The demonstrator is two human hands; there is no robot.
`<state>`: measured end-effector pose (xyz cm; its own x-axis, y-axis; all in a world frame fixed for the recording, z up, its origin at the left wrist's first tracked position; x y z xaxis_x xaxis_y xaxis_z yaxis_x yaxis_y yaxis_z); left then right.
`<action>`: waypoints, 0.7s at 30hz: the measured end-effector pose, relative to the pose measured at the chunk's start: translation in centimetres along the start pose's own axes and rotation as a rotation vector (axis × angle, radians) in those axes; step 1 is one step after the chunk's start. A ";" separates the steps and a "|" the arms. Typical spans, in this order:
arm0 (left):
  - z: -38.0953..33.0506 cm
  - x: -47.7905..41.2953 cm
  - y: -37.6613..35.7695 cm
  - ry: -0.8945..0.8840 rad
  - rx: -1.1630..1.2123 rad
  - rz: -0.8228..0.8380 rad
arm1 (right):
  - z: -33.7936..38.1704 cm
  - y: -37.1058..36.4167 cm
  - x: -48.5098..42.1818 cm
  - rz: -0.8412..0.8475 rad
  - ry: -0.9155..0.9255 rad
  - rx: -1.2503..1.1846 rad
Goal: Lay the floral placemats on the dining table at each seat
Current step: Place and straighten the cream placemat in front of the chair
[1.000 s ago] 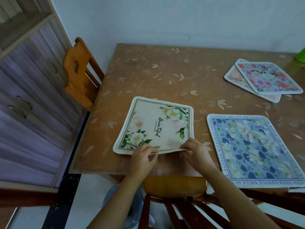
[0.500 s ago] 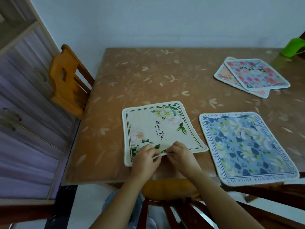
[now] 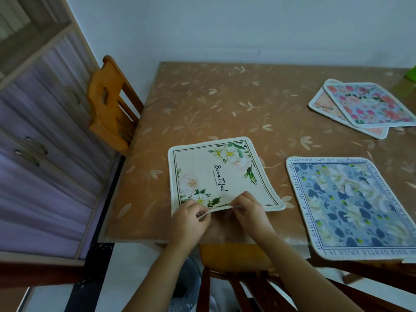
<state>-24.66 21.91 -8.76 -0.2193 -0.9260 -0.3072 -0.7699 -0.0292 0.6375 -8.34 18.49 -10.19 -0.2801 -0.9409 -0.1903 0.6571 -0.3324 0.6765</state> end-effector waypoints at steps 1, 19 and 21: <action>0.1 0.2 0.3 0.012 -0.026 -0.011 | 0.3 -0.3 -0.2 0.005 0.005 -0.004; 1.0 1.1 1.8 -0.056 0.172 0.061 | 1.7 0.7 -1.8 0.137 0.205 0.146; 0.9 1.1 1.4 -0.062 0.199 0.070 | 0.6 1.9 -2.0 0.084 0.156 0.173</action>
<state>-26.52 21.15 -8.83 -0.3086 -0.8979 -0.3140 -0.8532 0.1153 0.5088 -6.92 19.79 -8.09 -0.1091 -0.9677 -0.2272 0.5404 -0.2496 0.8035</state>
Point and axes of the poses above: each hand's wrist, its own x-axis away from the middle knuckle, its own y-axis out of the back of the hand, z = x × y, the point moved 6 cm from there along -x, towards the middle knuckle, and after that the axes turned 9 degrees about -z, right-handed, at the moved point
